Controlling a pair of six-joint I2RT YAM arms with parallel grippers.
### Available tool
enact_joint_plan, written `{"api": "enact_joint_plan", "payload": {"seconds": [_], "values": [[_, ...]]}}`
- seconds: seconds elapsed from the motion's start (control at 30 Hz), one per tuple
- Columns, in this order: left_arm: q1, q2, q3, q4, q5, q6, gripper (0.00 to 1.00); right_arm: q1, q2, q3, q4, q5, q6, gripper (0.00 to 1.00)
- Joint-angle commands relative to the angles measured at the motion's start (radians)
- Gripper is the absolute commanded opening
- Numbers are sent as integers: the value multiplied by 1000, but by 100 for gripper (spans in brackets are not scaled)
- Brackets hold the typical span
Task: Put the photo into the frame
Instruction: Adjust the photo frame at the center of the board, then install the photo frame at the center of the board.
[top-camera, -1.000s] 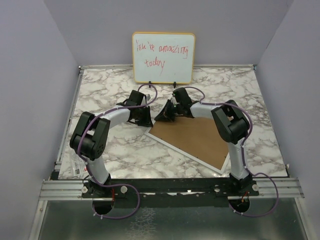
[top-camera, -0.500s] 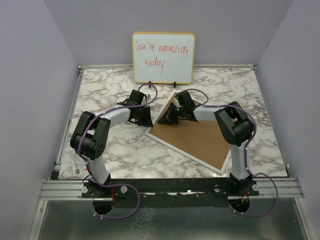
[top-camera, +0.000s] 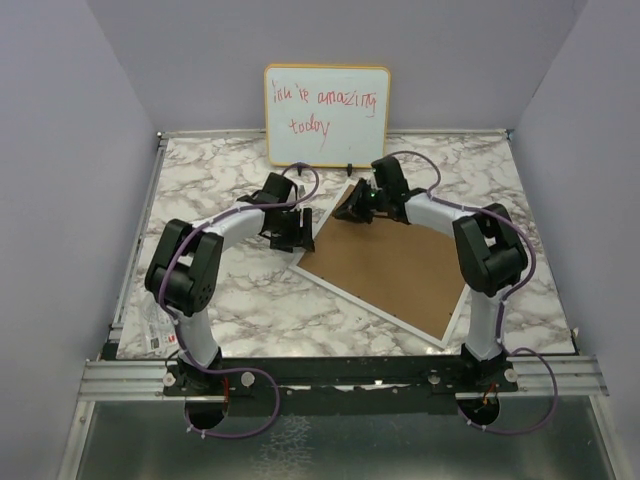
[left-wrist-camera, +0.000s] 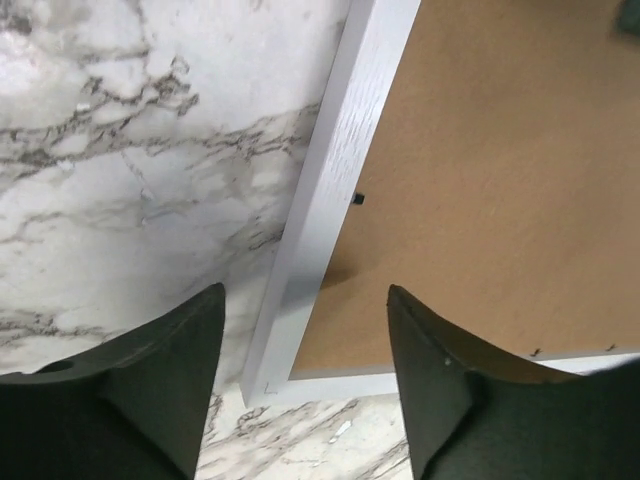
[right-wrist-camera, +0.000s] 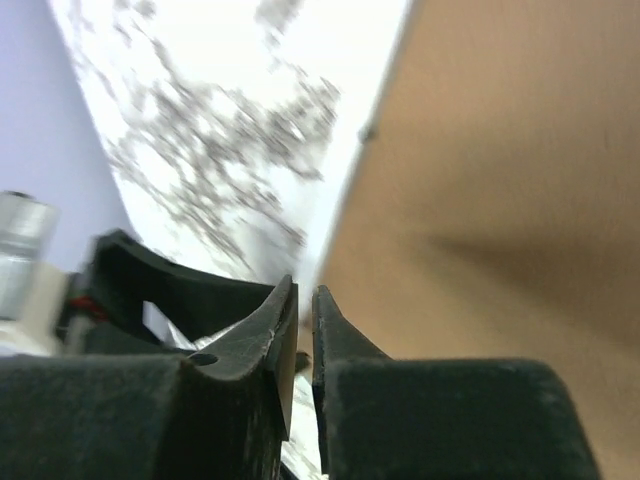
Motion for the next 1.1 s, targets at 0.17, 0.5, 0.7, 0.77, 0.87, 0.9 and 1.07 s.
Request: {"api": "enact_joint_plan", "payload": {"seconds": [0.17, 0.5, 0.7, 0.77, 0.87, 0.9, 1.07], "values": [[12, 119, 154, -2, 73, -69, 70, -30, 133, 254, -75, -16, -10, 20], [12, 244, 221, 3, 49, -82, 44, -39, 258, 362, -95, -57, 11, 19], [12, 249, 160, 8, -6, -56, 30, -61, 282, 345, -139, -39, 22, 18], [12, 252, 144, 10, -17, -54, 28, -65, 283, 330, -146, -32, 18, 18], [12, 257, 133, 15, -24, -57, 27, -67, 286, 307, -142, -40, 10, 17], [12, 259, 132, 15, -26, -57, 26, -68, 286, 298, -136, -51, 8, 16], [12, 263, 137, 15, -32, -57, 25, -71, 293, 266, -119, -85, -5, 15]]}}
